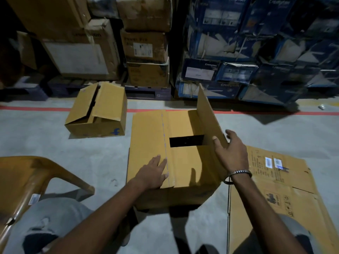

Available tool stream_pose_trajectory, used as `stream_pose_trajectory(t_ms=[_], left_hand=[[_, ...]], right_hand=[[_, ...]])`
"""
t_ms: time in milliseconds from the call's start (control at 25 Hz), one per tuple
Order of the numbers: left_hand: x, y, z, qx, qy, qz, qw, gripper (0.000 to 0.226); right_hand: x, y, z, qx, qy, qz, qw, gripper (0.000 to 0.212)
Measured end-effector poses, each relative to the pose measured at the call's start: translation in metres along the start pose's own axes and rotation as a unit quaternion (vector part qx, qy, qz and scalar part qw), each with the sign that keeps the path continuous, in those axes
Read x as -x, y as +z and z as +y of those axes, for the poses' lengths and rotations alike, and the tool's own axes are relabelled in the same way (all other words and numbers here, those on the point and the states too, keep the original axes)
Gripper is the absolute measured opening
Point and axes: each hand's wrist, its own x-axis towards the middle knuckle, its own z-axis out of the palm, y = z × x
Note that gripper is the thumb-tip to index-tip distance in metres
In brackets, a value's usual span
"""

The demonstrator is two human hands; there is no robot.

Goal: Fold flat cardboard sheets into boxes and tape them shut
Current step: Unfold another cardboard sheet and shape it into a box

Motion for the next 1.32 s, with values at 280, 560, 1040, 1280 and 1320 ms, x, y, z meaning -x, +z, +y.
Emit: stream_pose_trajectory(t_ms=[280, 560, 1040, 1280, 1320], left_hand=[[-0.005, 0.005, -0.01, -0.022, 0.015, 0.018, 0.999, 0.073], [-0.003, 0.01, -0.026, 0.137, -0.207, 0.017, 0.969, 0.127], [0.014, 0.027, -0.034, 0.208, -0.321, 0.007, 0.924, 0.159], [0.005, 0.036, -0.025, 0.162, -0.317, 0.044, 0.934, 0.157], [0.004, 0.037, -0.025, 0.157, -0.318, 0.046, 0.934, 0.157]], right_hand=[[0.005, 0.061, 0.013, 0.069, -0.069, -0.178, 0.979, 0.04], [-0.008, 0.109, 0.055, 0.2, 0.086, -0.254, 0.942, 0.124], [0.025, 0.125, 0.063, 0.144, 0.21, -0.268, 0.929, 0.16], [0.028, 0.139, 0.063, 0.201, 0.209, -0.225, 0.93, 0.155], [0.027, 0.142, 0.061, 0.209, 0.212, -0.22, 0.929, 0.156]])
